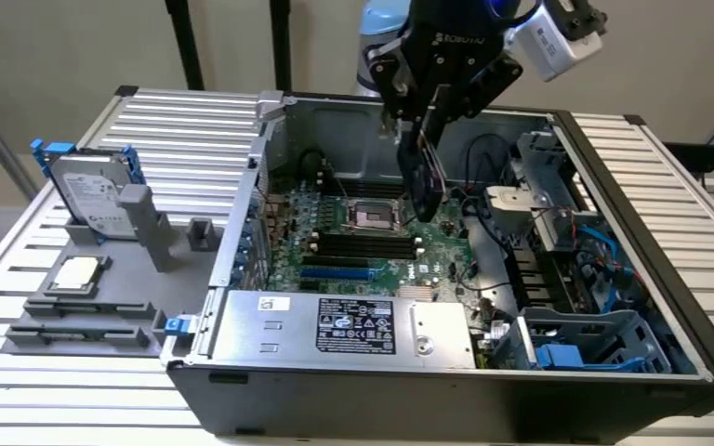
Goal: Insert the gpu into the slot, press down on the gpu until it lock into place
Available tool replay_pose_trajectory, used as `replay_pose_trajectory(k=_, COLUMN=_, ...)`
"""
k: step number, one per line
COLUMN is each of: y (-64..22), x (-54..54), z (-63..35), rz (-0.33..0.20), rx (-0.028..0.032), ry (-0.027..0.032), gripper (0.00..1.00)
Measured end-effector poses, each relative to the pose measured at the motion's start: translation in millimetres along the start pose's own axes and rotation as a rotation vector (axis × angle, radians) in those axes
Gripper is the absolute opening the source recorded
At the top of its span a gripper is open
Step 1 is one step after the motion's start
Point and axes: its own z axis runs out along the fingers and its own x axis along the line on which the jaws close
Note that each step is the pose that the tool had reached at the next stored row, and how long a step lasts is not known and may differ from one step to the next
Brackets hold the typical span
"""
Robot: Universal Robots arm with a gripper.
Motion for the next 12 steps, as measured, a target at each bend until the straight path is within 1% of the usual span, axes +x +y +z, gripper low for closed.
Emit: replay_pose_trajectory(k=12, y=-0.5, x=-0.3, z=6.6, rz=-0.217, rx=0.0087, ry=0.0153, gripper=0.26)
